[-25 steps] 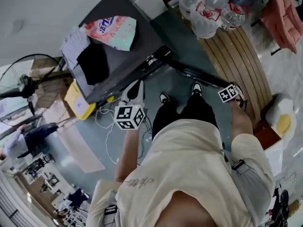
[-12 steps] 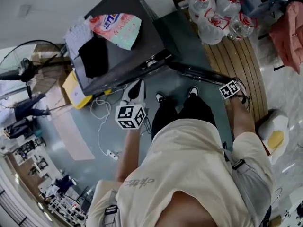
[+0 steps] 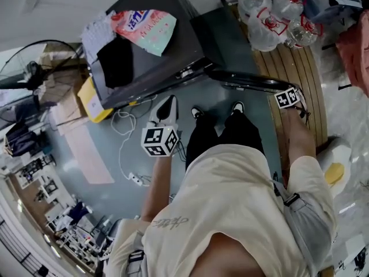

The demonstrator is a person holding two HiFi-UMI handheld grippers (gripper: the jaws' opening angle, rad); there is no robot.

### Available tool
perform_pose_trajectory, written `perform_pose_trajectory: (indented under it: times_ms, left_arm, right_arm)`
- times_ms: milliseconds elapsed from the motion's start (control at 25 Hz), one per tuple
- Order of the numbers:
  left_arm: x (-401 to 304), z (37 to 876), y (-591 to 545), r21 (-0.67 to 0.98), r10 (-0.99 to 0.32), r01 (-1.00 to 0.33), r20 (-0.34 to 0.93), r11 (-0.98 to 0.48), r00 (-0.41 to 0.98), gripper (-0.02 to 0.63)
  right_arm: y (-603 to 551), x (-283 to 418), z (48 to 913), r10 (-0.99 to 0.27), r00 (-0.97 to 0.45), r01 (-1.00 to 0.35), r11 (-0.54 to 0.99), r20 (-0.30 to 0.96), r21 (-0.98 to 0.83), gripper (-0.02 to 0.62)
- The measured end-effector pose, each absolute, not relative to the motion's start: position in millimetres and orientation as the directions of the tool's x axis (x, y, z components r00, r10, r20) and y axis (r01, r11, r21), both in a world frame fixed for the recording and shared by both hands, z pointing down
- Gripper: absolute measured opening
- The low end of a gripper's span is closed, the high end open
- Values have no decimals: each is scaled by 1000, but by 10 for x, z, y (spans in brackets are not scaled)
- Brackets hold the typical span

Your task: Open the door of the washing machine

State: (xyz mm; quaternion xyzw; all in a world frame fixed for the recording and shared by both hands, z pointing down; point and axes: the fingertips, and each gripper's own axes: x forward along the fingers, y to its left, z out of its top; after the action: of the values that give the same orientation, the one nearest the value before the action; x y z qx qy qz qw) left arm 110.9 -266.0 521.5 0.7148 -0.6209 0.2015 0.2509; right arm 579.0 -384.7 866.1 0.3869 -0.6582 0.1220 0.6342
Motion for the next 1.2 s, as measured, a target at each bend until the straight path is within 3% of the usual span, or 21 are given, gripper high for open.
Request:
perform_pose_trajectory:
  times_ms: [480, 840, 1040, 1200]
  left_arm:
    - [1193, 5185, -2574, 95, -787, -988, 598, -120, 153, 17]
    - [1191, 5219, -2406, 129, -801, -980, 565, -150, 197, 17]
    - [1044, 5222, -2335, 177, -821, -976, 533, -130, 206, 17]
    - [944, 5172, -2201, 226, -845, -970, 500, -86, 191, 17]
  right_arm:
    - [-3842, 5809, 8624, -357, 97, -685, 653, 929, 323, 61]
    - [-3584, 5949, 8389, -376, 150, -758, 551, 915, 350, 2]
    - [-3286, 5626, 8129, -384, 47, -780, 562, 922, 274, 2]
    - [-3018, 5197, 7863, -371, -123, -821, 560, 920, 116, 2]
